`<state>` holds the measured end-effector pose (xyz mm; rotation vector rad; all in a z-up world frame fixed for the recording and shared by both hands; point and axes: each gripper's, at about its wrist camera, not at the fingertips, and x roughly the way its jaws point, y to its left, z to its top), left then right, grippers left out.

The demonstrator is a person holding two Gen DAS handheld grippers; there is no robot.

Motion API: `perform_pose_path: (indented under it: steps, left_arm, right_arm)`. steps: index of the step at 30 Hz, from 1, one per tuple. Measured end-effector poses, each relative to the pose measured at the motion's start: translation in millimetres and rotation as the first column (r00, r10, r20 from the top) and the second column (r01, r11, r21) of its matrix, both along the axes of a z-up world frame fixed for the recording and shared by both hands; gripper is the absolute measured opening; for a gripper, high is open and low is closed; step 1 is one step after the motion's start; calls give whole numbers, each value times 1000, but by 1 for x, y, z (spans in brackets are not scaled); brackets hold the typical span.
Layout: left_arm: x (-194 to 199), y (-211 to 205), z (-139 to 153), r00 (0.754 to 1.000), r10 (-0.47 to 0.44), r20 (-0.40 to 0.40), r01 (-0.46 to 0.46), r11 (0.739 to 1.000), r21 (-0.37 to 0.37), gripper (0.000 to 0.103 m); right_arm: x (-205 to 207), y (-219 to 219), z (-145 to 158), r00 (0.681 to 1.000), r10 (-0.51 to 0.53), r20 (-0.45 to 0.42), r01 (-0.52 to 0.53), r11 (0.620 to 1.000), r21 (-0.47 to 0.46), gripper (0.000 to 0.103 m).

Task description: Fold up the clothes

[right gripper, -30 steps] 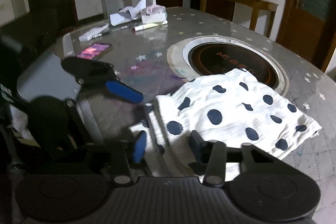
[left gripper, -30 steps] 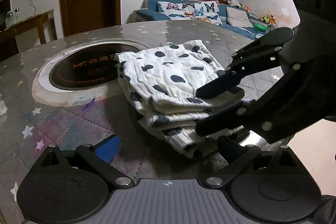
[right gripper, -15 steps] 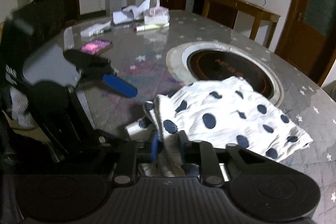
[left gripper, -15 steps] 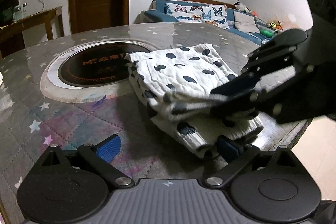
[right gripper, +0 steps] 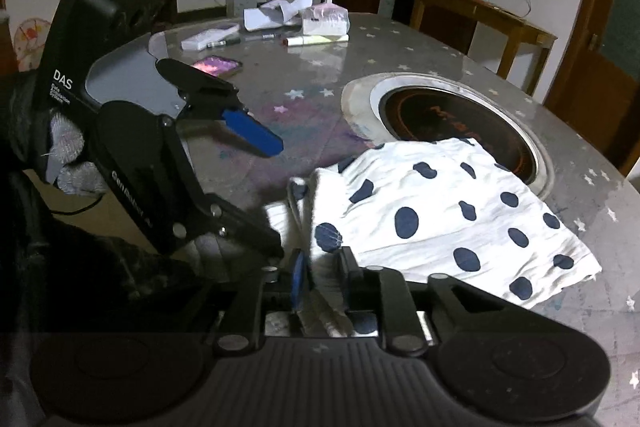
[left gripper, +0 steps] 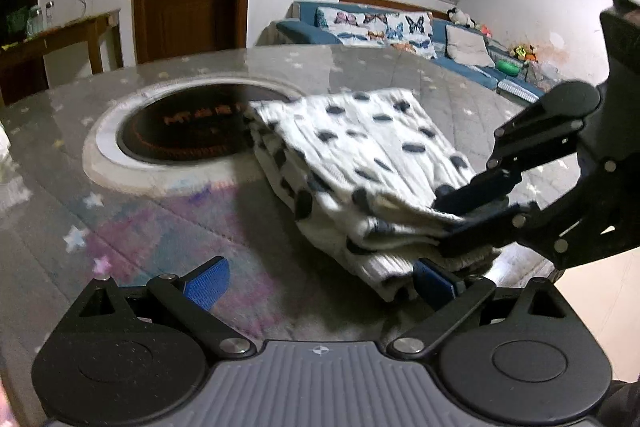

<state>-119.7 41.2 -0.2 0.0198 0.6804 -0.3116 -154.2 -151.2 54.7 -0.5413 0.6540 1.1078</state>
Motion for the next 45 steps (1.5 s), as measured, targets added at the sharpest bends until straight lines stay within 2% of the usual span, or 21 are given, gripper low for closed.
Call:
perform_pose_path:
  steps: [1, 4, 9, 12, 14, 17, 22, 28, 34, 37, 38, 40, 42, 44, 45]
  left_arm:
    - [-1, 3, 6, 1000, 4, 15, -4, 1000, -5, 99]
    - [-2, 11, 28, 997, 12, 71, -9, 999, -49, 99]
    - [13, 6, 48, 992, 20, 122, -6, 993, -115, 84]
    - [27, -6, 47, 993, -23, 116, 40, 989, -146, 70]
    - [36, -13, 40, 995, -45, 88, 58, 986, -155, 47]
    - [45, -19, 27, 997, -68, 40, 74, 983, -171, 33]
    - [45, -19, 11, 997, -80, 0, 80, 986, -148, 32]
    - [42, -19, 9, 997, -78, -8, 76, 989, -131, 32]
    - [42, -20, 5, 997, -71, -14, 69, 990, -121, 32]
    - [42, -20, 6, 997, -70, -14, 68, 991, -118, 34]
    - [41, -20, 6, 997, -70, -15, 68, 991, -117, 36]
    - [40, -22, 7, 998, -67, -10, 65, 992, -111, 42]
    - [37, -24, 8, 998, -60, -2, 60, 993, -100, 48]
    - [31, -25, 10, 999, -48, 14, 49, 995, -82, 61]
    - [27, -23, 11, 999, -38, 18, 39, 996, -75, 64]
  right_arm:
    - [1, -2, 3, 1000, 3, -14, -3, 1000, 9, 29]
    - [6, -11, 13, 998, -6, -68, 9, 998, 55, 29]
    - [16, -18, 19, 992, -62, -113, 74, 991, 109, 30]
    - [19, -17, 9, 987, -81, -139, 93, 992, 85, 30]
    - [21, -18, 4, 985, -87, -152, 99, 993, 71, 29]
    - [29, -29, 12, 981, -127, -149, 143, 984, 103, 29]
    - [61, -48, 25, 957, -261, -128, 280, 948, 153, 30]
    - [126, -41, 6, 896, -424, -131, 440, 887, 139, 31]
    - [171, -27, -29, 863, -484, -144, 499, 862, 89, 38]
    - [180, -25, -34, 855, -500, -140, 514, 853, 91, 40]
    - [181, -25, -33, 855, -501, -131, 514, 852, 99, 42]
    - [182, -22, -30, 862, -497, -101, 506, 855, 111, 58]
    - [187, -20, -30, 867, -492, -82, 498, 860, 108, 62]
    - [194, -20, -34, 867, -489, -93, 497, 862, 98, 64]
    - [198, -20, -35, 867, -488, -99, 497, 863, 94, 66]
